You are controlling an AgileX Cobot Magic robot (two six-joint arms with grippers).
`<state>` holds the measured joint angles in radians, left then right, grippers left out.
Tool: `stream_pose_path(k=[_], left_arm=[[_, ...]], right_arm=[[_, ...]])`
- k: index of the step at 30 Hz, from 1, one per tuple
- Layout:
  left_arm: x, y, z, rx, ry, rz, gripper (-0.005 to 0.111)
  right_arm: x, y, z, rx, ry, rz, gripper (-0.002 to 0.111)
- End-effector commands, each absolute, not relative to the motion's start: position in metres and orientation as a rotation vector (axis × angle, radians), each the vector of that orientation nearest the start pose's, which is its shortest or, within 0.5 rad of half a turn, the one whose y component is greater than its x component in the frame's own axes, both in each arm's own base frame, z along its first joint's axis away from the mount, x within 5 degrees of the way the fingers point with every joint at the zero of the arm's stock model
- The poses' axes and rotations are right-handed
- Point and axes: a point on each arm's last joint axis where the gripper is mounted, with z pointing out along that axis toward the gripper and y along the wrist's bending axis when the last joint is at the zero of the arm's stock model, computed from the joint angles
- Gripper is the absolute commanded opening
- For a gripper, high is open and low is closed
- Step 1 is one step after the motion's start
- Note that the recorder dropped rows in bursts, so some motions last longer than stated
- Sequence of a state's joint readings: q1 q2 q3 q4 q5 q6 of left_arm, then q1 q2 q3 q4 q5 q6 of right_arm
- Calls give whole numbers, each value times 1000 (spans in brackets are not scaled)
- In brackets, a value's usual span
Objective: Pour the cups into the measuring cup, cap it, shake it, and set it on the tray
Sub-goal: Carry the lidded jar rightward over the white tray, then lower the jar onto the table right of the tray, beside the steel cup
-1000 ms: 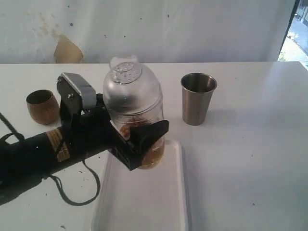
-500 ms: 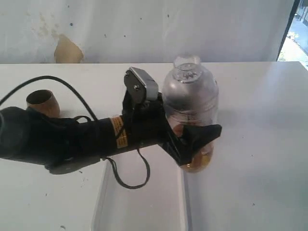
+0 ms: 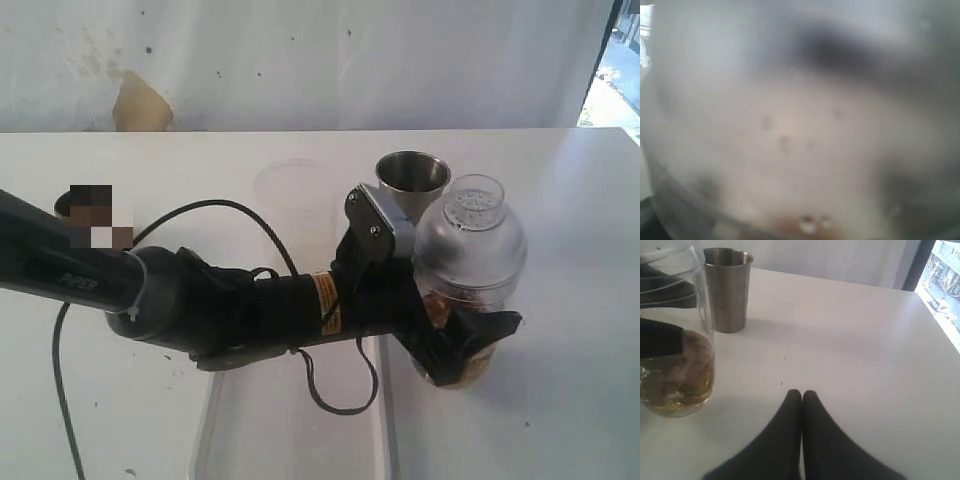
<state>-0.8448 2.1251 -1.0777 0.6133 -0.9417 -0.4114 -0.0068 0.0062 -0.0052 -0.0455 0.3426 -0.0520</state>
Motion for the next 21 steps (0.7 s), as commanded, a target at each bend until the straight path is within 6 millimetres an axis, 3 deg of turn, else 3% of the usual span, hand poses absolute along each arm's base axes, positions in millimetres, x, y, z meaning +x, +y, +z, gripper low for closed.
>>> stream_pose_path(k=[1,14,21], left_arm=[[251,-352,146,1027,1355,-1091,0],[253,-353,117,1135,1394,-981,0],[252,-353,117,1133,1375,-1000,0]], right_arm=[[54,-2,182,-64,1825,-89,0],[54,-2,182,-64,1825,-89,0],[54,-2,182,-64,1825,-89,0]])
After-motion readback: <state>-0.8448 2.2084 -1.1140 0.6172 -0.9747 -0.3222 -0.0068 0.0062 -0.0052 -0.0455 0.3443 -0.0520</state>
